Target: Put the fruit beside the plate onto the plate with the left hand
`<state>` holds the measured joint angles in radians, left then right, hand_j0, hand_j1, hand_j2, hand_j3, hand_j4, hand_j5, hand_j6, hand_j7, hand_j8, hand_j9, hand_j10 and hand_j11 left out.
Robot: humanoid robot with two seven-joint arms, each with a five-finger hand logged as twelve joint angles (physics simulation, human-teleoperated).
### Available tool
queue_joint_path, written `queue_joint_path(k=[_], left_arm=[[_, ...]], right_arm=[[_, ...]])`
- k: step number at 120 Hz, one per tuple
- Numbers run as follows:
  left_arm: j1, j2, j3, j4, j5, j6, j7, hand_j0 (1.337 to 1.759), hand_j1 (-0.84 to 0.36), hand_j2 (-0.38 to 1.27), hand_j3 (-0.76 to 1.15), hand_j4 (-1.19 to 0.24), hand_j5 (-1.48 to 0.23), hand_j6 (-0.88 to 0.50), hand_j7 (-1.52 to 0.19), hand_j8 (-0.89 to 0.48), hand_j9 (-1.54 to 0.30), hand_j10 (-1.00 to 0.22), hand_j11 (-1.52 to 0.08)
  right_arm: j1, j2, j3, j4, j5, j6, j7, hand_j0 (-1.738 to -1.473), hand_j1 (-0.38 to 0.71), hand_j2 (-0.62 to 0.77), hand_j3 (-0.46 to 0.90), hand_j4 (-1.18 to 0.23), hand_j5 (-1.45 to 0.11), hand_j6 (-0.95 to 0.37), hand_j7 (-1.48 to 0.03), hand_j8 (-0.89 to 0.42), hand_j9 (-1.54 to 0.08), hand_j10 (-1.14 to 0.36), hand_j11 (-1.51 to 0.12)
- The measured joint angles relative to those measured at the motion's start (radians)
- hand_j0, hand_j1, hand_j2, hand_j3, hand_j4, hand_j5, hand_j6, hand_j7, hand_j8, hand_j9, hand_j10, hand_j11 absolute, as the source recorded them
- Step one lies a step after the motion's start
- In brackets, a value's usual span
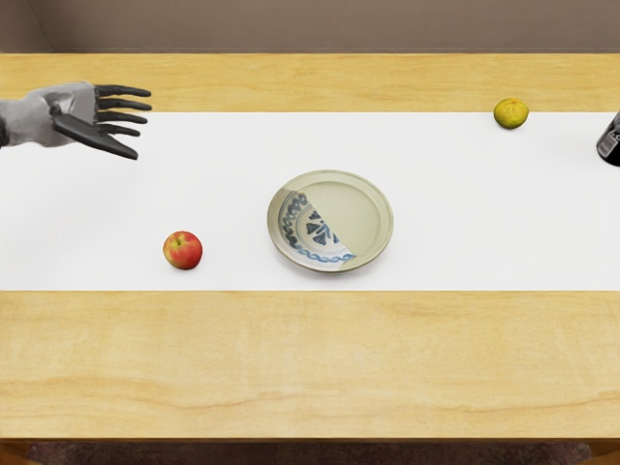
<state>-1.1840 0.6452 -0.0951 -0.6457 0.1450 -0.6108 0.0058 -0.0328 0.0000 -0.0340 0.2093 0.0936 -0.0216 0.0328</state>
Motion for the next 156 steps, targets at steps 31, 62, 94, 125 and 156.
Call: queue_joint_path(k=[31,62,94,125,156], left_arm=[[-0.089,0.002,0.0,-0.022,0.143,0.0,0.0,1.658,0.05,0.05,0.0,-0.25,-0.32,-0.25,-0.32,-0.25,-0.32,-0.25,-0.32],[-0.163,0.012,0.0,-0.261,0.506,0.0,0.081,1.658,0.05,0.05,0.0,-0.25,-0.32,-0.25,-0.32,-0.25,-0.32,-0.25,-0.32],[-0.299,0.062,0.133,-0.552,0.724,0.044,0.228,1.658,0.05,0.05,0.0,-0.25,-0.32,-0.25,-0.32,-0.25,-0.32,-0.25,-0.32],[-0.532,0.09,0.594,-0.816,0.552,0.357,0.253,1.658,0.05,0.05,0.0,-0.25,-0.32,-0.25,-0.32,-0.25,-0.32,-0.25,-0.32],[-0.673,0.034,0.842,-0.937,0.512,0.549,0.254,1.658,0.05,0.05,0.0,-0.25,-0.32,-0.25,-0.32,-0.25,-0.32,-0.25,-0.32]], right_arm=[[-0.005,0.0,-0.002,0.0,0.0,0.0,-0.005,-1.658,-0.31,-0.01,0.0,-0.03,-0.04,-0.03,-0.04,-0.03,-0.04,-0.03,-0.04],[-0.007,0.0,-0.003,0.001,0.0,0.0,-0.008,-1.658,-0.31,-0.01,0.0,-0.03,-0.04,-0.03,-0.04,-0.03,-0.04,-0.03,-0.04],[-0.007,0.0,-0.002,0.001,0.0,-0.001,-0.008,-1.658,-0.31,-0.01,0.0,-0.03,-0.04,-0.03,-0.04,-0.03,-0.04,-0.03,-0.04],[-0.007,0.0,-0.003,0.001,0.0,-0.001,-0.008,-1.658,-0.31,-0.01,0.0,-0.03,-0.04,-0.03,-0.04,-0.03,-0.04,-0.03,-0.04],[-0.007,0.0,-0.003,0.001,0.0,-0.001,-0.008,-1.658,-0.31,-0.01,0.0,-0.03,-0.04,-0.03,-0.04,-0.03,-0.04,-0.03,-0.04]])
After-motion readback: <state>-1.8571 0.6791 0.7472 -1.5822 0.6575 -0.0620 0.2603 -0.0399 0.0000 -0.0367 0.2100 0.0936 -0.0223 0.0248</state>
